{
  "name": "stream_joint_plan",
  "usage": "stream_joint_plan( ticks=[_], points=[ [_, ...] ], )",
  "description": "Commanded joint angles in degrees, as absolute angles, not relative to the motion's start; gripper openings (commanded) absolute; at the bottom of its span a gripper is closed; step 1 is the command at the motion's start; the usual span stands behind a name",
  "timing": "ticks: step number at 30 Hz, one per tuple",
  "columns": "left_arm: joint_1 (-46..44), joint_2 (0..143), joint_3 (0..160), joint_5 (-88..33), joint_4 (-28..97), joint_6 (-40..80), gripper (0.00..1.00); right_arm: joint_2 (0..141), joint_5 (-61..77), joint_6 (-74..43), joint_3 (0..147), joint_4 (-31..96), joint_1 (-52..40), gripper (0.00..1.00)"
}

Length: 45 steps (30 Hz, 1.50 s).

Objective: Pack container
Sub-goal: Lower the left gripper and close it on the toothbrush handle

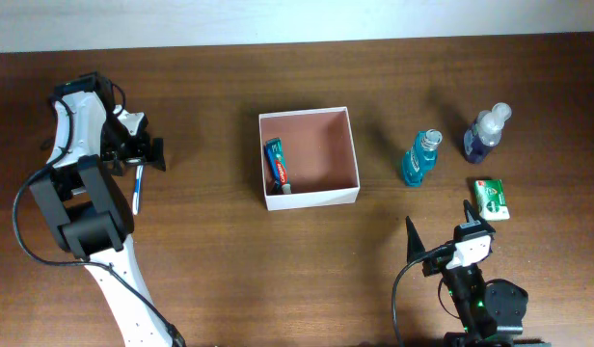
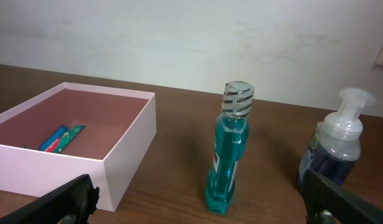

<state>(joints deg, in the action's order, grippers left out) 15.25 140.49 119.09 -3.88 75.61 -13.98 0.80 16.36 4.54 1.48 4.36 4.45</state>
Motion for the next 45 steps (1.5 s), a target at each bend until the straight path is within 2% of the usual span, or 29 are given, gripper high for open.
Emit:
stream_joint_plan(
  ticks=[1, 37, 45],
  points=[
    [15.44, 140.07, 118.21, -4.69, 75.02, -15.09, 0.99, 0.36, 15.88, 4.27, 0.91, 4.27, 4.23, 0.98],
    [15.44, 142.71, 118.21, -4.67, 74.87, -15.09, 0.99, 0.36, 15.88, 4.27, 0.91, 4.27, 4.23, 0.98],
    [15.44, 142.71, 118.21, -0.64, 75.22, -15.03, 0.99, 0.36, 15.88, 4.27, 0.91, 4.27, 4.23, 0.98]
  ],
)
